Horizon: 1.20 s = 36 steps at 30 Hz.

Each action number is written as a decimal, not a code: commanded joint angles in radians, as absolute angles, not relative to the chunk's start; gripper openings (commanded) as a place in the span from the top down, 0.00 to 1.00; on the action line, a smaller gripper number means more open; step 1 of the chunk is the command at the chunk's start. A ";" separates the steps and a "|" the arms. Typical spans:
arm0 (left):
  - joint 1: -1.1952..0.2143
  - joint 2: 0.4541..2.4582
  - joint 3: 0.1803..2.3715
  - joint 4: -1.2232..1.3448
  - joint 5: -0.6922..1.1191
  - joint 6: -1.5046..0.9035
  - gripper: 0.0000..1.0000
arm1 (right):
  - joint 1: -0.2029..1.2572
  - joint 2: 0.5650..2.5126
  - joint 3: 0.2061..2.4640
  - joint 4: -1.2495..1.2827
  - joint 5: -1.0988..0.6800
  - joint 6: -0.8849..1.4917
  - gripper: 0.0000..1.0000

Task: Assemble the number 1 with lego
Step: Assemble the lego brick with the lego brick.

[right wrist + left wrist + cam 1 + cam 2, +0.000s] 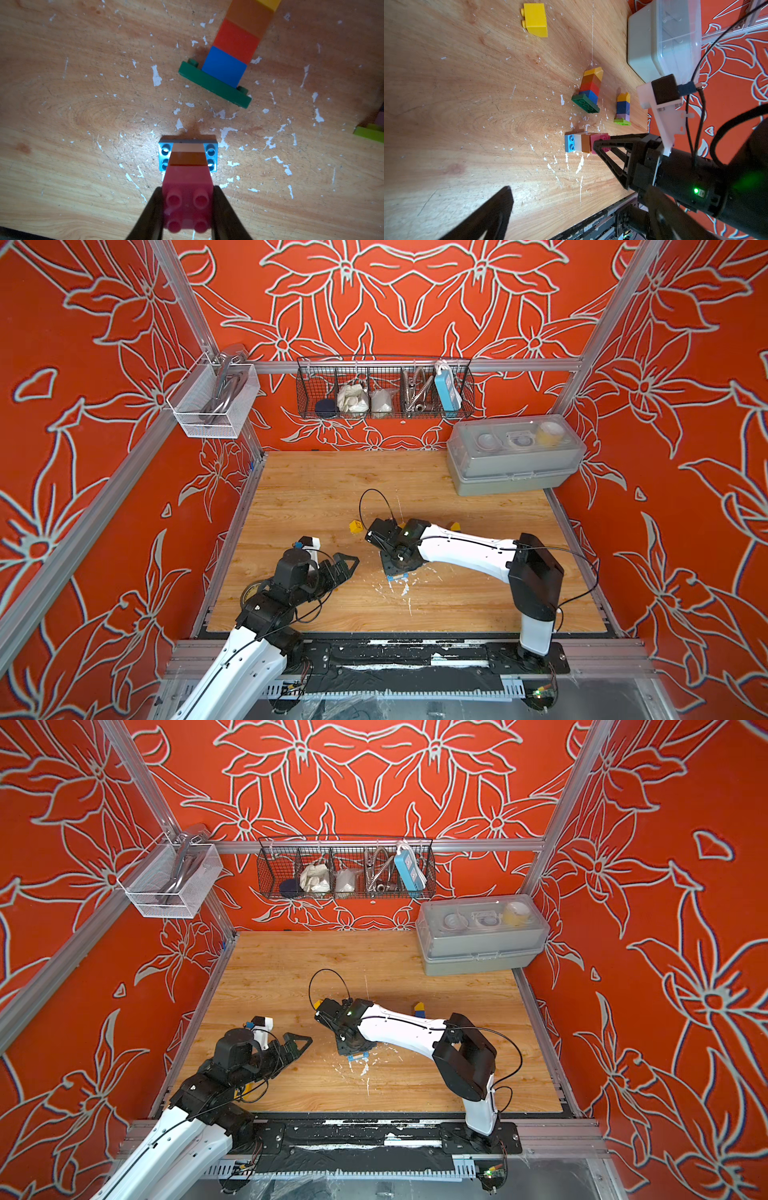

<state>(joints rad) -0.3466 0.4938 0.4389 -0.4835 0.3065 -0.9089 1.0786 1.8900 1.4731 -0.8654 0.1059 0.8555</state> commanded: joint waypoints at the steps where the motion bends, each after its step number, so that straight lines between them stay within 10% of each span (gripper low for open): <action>1: -0.341 0.489 0.428 -0.465 0.313 -0.894 0.00 | 1.083 1.928 1.483 -0.899 0.136 0.872 0.88; 36: -0.341 0.455 0.424 -0.472 0.307 -0.896 0.00 | 1.114 1.976 1.339 -0.778 0.099 1.082 0.91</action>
<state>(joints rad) -0.3466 0.4686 0.4381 -0.4839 0.3084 -0.9092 1.1076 1.8759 1.4055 -0.7784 0.1673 1.0031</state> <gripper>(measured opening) 0.995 0.352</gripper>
